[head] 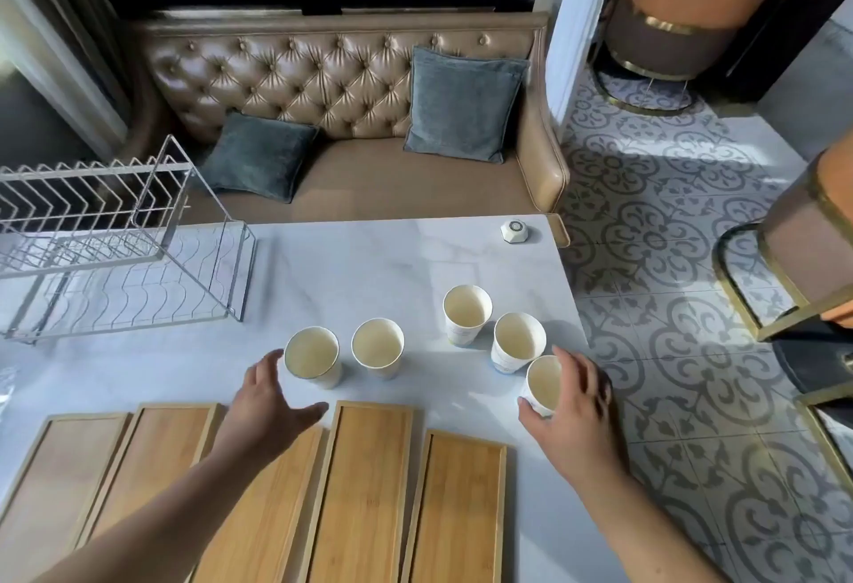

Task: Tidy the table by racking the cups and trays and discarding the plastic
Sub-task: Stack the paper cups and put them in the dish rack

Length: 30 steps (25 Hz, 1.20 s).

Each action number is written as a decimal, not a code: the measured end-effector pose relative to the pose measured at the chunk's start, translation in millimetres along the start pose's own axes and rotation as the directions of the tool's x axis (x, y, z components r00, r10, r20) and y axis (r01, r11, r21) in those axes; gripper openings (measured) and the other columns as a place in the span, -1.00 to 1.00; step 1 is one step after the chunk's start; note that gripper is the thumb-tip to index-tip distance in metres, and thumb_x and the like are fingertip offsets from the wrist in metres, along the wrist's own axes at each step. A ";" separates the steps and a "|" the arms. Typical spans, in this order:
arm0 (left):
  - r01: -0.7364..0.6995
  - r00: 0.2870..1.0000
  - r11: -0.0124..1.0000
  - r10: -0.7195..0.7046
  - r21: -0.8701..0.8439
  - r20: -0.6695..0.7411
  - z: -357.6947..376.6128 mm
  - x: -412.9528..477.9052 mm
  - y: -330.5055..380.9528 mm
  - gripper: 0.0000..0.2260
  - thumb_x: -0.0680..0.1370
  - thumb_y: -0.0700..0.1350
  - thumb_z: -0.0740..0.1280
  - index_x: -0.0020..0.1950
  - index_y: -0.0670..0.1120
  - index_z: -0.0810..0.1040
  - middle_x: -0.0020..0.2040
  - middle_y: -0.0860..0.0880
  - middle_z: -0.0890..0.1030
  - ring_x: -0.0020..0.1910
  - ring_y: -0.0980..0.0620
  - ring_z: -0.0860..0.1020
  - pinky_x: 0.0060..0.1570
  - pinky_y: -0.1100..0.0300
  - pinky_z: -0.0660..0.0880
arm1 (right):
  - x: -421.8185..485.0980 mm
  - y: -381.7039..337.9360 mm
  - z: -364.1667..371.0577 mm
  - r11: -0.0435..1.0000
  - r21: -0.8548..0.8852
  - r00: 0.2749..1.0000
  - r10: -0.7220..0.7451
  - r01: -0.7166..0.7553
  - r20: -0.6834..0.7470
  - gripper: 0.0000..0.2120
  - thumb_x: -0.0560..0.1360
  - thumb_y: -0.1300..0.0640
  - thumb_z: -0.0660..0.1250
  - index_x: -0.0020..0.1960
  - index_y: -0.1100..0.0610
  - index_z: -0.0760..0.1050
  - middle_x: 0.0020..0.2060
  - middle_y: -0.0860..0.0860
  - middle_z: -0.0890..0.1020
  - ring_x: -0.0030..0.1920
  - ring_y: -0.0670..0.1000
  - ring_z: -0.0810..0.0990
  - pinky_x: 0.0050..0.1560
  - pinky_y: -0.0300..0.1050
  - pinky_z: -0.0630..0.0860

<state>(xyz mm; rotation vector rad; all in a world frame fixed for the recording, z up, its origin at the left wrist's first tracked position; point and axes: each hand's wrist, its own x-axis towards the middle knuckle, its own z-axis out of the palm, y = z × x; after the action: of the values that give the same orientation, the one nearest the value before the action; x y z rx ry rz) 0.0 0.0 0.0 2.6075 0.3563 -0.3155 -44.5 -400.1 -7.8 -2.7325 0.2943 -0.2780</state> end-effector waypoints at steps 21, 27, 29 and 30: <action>-0.137 0.990 0.977 0.128 -0.166 -0.059 -13.1 49.4 -16.6 -0.28 0.34 0.04 0.63 0.37 0.02 0.33 0.25 -0.06 0.57 0.00 -0.06 0.49 -0.11 0.05 0.44 | -21.4 -55.7 -33.2 0.958 0.236 0.984 0.141 -0.164 0.112 -0.30 0.31 -0.14 0.50 0.38 -0.28 0.28 0.19 -0.33 0.35 0.17 -0.17 0.44 -0.04 -0.14 0.45; -0.311 0.949 0.946 0.305 -0.095 -0.076 -40.7 39.5 -8.1 -0.15 0.28 0.14 0.68 0.46 0.01 0.36 0.33 0.00 0.57 0.22 -0.08 0.56 0.05 0.09 0.50 | 9.7 -144.3 -63.9 0.864 0.497 0.991 -0.121 0.076 0.058 -0.27 0.38 -0.19 0.45 0.49 -0.09 0.33 0.31 -0.24 0.42 0.38 -0.20 0.40 0.29 -0.41 0.35; -0.335 0.941 0.937 0.329 -0.100 -0.072 -49.7 35.6 -1.6 -0.08 0.28 0.16 0.67 0.53 -0.01 0.33 0.42 0.00 0.54 0.34 -0.09 0.53 0.21 0.05 0.52 | 17.1 -172.7 -70.3 0.832 0.529 0.978 -0.207 0.164 0.023 -0.26 0.38 -0.20 0.44 0.50 -0.06 0.34 0.33 -0.22 0.42 0.40 -0.13 0.42 0.32 -0.29 0.41; -0.344 0.938 0.933 0.338 -0.107 -0.075 -54.5 34.2 2.1 -0.07 0.29 0.16 0.67 0.54 -0.03 0.32 0.43 0.01 0.53 0.37 -0.08 0.51 0.24 0.04 0.51 | 20.1 -185.4 -72.1 0.818 0.538 0.969 -0.247 0.202 0.012 -0.26 0.39 -0.19 0.45 0.51 -0.05 0.34 0.34 -0.22 0.40 0.41 -0.12 0.42 0.33 -0.26 0.42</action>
<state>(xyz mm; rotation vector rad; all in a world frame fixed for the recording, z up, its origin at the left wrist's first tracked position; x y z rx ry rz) 41.3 31.7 37.9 2.5041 -0.0629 -0.0984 -11.1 -261.6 132.5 -2.2075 -0.1243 -0.2623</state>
